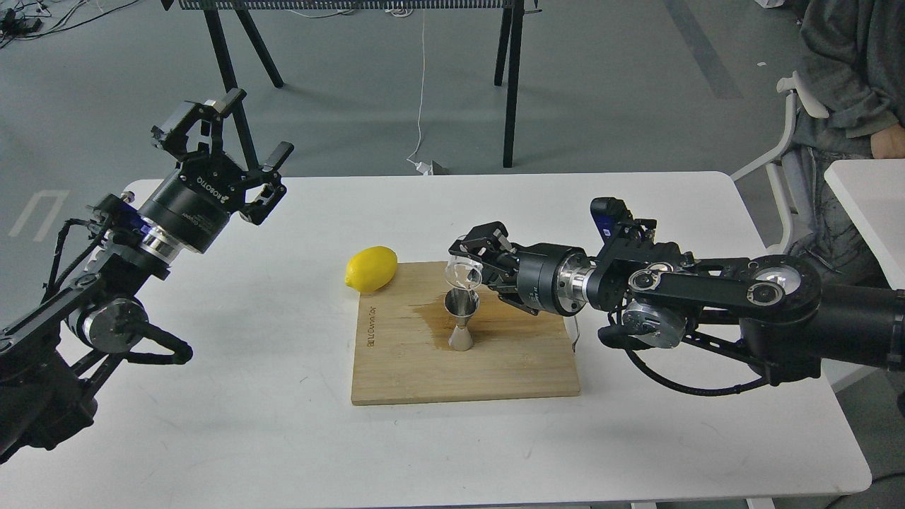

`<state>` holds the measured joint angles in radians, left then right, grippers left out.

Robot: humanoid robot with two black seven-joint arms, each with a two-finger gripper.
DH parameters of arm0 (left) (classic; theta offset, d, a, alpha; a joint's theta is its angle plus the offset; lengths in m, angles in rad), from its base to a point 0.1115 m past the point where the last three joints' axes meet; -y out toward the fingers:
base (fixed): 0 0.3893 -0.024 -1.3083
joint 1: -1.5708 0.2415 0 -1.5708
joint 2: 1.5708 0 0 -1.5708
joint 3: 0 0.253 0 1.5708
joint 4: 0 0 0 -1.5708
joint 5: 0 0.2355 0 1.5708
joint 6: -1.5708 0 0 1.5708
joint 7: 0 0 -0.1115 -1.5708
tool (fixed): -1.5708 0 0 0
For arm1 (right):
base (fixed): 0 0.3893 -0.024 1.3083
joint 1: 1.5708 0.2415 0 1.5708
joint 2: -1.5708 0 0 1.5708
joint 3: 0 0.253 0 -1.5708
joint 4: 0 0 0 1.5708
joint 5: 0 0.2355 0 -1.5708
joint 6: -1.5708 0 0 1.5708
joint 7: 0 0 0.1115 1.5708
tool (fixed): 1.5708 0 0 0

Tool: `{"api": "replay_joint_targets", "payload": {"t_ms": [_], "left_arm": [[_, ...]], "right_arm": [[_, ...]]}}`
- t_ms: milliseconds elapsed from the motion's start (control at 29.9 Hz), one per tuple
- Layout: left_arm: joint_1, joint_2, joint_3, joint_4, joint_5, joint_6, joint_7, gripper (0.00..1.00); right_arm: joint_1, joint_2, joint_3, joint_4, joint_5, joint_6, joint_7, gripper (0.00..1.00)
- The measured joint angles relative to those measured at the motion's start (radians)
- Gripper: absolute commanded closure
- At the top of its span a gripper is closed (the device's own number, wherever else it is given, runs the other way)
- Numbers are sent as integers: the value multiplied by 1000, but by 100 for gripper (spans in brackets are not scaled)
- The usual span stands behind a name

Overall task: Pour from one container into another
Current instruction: 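Tilt the clear glass with the right gripper to pour into the jigger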

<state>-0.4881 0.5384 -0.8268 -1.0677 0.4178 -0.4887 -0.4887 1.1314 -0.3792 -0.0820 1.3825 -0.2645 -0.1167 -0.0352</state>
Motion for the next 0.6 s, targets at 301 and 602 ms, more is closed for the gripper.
{"api": "replay_joint_targets", "payload": {"t_ms": [301,602], "left_arm": [[0,0,0,0,0,0,0,11],[0,-1,0,0,0,0,0,11]], "right_arm": [[23,29,-31,-16,-7,0,0,58],[50,35,-64,-18,-27,0,0,58]]}}
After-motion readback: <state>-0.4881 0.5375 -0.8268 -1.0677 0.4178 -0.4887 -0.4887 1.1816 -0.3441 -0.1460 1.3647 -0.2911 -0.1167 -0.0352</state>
